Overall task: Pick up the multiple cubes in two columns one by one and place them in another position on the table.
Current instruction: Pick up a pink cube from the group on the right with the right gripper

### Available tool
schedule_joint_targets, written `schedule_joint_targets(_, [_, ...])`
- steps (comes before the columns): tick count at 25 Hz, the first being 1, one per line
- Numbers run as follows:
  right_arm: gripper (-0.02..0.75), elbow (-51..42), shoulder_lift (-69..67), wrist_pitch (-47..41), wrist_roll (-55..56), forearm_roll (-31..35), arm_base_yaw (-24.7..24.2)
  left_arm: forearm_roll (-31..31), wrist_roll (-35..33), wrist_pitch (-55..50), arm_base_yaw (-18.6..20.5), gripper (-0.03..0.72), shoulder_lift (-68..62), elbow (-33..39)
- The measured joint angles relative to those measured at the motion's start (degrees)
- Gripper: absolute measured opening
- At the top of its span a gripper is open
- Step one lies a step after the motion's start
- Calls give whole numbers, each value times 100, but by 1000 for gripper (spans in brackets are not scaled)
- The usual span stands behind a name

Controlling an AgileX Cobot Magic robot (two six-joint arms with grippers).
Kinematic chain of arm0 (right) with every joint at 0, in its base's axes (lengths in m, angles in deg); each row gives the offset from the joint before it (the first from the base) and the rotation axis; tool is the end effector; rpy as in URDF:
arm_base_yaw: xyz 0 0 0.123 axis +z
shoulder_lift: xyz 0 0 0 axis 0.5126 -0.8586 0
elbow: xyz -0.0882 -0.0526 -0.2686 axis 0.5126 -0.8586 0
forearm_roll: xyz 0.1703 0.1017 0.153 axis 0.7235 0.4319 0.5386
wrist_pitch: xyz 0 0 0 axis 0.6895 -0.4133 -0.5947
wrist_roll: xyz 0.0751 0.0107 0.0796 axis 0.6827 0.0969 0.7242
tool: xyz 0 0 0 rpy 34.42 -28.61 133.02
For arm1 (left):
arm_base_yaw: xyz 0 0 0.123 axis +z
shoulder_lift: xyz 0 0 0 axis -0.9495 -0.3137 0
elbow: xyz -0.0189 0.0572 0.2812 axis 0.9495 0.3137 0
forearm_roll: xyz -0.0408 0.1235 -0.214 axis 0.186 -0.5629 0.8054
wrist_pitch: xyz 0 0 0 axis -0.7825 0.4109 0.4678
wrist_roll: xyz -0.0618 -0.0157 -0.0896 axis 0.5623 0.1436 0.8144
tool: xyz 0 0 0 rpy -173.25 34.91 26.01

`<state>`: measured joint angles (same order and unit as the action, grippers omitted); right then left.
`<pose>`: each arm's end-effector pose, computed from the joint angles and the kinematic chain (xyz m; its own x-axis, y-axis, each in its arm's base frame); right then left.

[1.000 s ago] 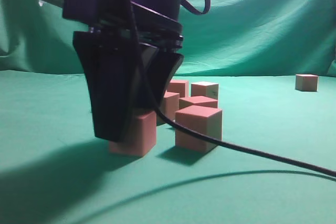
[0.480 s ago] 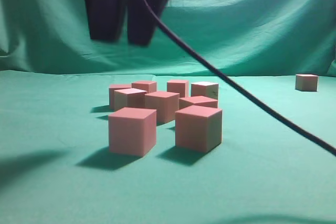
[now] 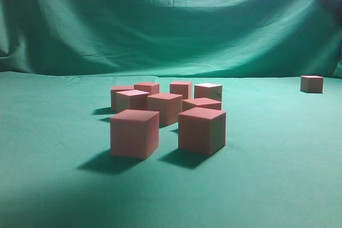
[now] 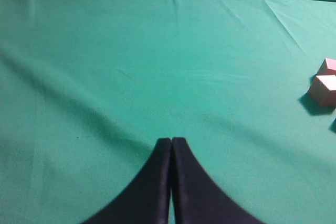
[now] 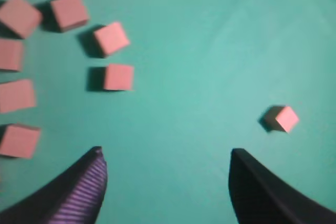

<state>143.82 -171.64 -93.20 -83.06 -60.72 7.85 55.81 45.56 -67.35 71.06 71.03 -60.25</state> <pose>0.2935 0.1988 0.3497 -0.5640 -0.7501 -0.3454 -0.6766 0.6595 -0.3275 0.0672 -0.0032 0.1720 -0.2640 -0.0819 -0.9610 0.0105 0.9961 -0.0878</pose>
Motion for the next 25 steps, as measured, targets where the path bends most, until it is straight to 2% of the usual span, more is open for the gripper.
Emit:
schedule_joint_targets(3, [452,0,128,-10,144,202,-954,0,0,0,0,0,0,0])
schedule_joint_targets(7, [452,0,54,9,239,950,-2123,0,0,0,0,0,0,0])
schedule_joint_targets(11, [452,0,-194,500,308,1452,-2839,0,0,0,0,0,0,0])
schedule_joint_targets(17, [452,0,-855,1707,756,1501,-3235,0,0,0,0,0,0,0])
schedule_joint_targets(25, [452,0,-1986,2894,1039,1501,-3282,0,0,0,0,0,0,0])
